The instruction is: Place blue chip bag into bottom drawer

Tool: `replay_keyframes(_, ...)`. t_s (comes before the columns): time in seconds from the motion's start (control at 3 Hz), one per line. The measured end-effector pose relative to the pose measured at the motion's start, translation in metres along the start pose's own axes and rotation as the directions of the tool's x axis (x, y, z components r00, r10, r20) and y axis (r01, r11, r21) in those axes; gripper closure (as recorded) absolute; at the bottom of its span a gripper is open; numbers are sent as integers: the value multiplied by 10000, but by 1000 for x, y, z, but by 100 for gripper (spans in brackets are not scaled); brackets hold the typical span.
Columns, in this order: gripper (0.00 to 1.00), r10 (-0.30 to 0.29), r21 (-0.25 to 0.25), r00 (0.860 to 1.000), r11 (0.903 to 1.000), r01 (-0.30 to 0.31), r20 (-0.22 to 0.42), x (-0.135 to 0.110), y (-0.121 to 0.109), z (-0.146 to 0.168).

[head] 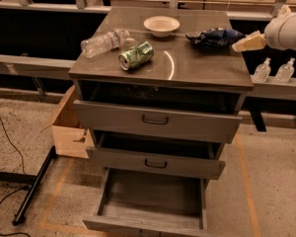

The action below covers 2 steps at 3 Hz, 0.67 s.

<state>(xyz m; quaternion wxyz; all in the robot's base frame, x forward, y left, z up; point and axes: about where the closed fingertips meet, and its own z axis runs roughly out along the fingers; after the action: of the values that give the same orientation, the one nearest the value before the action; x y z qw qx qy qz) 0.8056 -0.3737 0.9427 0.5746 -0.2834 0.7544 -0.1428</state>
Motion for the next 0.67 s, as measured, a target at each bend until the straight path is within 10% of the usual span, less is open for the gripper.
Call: replay_keyframes(0.67, 0, 2, -530, 9999, 9986, 4, 107, -3, 31, 51)
